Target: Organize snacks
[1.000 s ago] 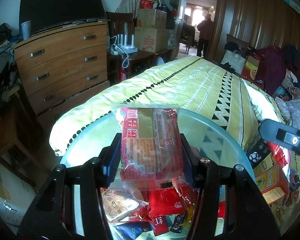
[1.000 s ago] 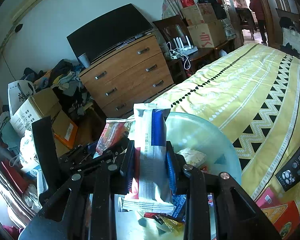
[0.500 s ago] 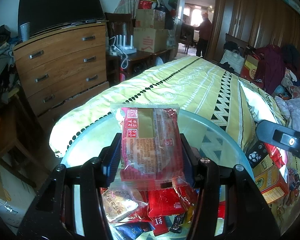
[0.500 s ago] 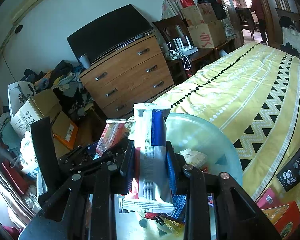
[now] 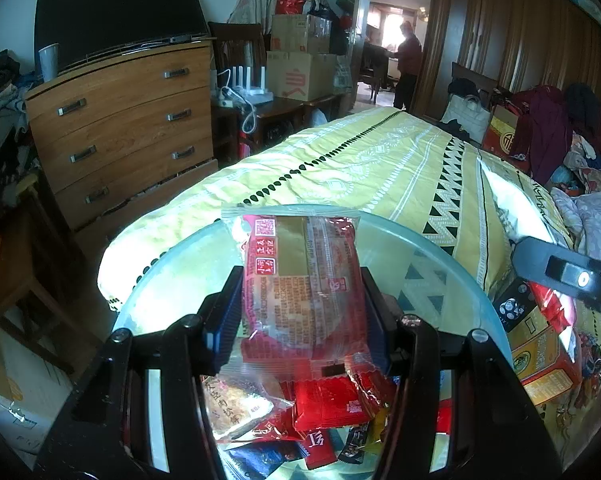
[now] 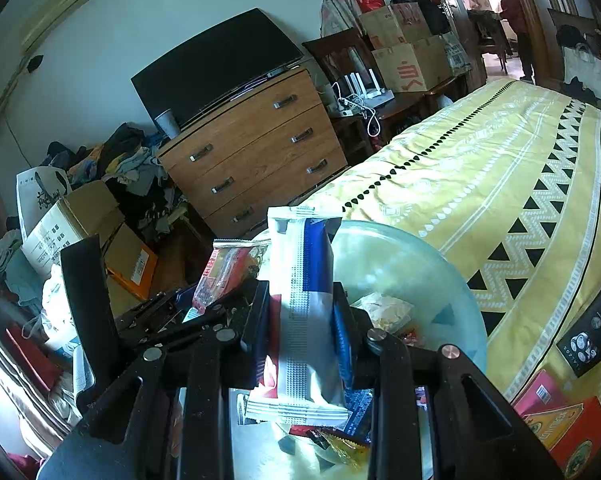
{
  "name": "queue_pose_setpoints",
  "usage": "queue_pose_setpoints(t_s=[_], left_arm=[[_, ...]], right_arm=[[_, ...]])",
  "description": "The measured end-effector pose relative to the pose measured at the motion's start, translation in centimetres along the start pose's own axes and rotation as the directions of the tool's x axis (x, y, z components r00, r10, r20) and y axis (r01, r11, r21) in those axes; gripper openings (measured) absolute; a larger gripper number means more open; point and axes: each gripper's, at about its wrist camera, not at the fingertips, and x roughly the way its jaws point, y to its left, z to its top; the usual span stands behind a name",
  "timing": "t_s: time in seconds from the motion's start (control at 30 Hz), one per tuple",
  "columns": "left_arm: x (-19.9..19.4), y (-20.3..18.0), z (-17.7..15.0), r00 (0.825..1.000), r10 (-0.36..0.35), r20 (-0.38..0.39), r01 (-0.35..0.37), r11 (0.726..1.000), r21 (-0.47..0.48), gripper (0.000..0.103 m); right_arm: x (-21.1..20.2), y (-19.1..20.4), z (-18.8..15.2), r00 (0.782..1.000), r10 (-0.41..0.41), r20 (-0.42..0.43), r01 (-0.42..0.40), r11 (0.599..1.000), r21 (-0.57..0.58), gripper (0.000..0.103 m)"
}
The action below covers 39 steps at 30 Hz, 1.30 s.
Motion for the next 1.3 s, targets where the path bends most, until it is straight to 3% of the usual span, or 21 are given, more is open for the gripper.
queue_pose_setpoints(t_s=[0.7, 1.3], left_arm=[[0.3, -0.2, -0.2, 1.000, -0.003, -0.018, 0.003, 1.000, 0.003, 0.054], [0.1, -0.3, 0.0, 0.999, 0.035, -0.034, -0.036, 0.999, -0.005, 0.054]], right_arm=[[-0.4, -0.6, -0.4, 1.000, 0.008, 0.006, -0.008, 1.000, 0.009, 0.032], [-0.1, -2.1, -0.1, 0.999, 0.045, -0.016, -0.045, 0.999, 0.023, 0.032]])
